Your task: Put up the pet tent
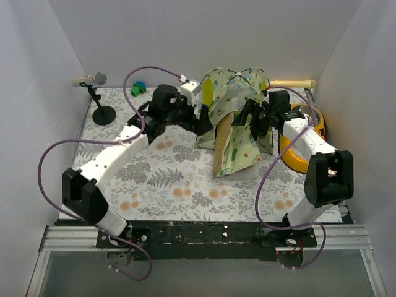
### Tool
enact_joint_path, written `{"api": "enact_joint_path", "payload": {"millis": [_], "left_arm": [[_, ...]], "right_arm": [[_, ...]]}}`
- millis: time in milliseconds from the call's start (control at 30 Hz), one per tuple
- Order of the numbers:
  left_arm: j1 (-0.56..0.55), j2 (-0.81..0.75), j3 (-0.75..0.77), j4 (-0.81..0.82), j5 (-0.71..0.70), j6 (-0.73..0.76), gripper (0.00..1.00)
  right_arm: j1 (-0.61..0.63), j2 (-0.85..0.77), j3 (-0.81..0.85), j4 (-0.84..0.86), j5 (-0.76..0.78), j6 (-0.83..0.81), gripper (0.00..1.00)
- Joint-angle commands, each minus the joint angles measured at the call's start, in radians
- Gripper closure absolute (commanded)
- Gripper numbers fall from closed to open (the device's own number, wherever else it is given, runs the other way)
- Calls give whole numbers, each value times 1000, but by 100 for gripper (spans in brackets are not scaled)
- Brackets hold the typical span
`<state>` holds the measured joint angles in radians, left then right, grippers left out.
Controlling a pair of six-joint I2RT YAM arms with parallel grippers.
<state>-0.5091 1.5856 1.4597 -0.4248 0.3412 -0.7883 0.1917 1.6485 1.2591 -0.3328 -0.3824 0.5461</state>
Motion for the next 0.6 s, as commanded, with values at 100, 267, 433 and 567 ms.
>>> {"api": "enact_joint_path", "payload": {"millis": [100,267,433,567], "left_arm": [[-236,11,-104,35,38,-110,2],[-295,141,-90,11,-100,-218,24],[-293,215,-65,17,-183,-315,71],[-235,247,-21,43,-156,-422,100]], "right_arm": [[5,-84,-47,49,0,32,6],[25,-118,-55,51,56,34,6],[60,-131,-76,43,86,32,5],[100,-139,-95,12,44,43,5]]}}
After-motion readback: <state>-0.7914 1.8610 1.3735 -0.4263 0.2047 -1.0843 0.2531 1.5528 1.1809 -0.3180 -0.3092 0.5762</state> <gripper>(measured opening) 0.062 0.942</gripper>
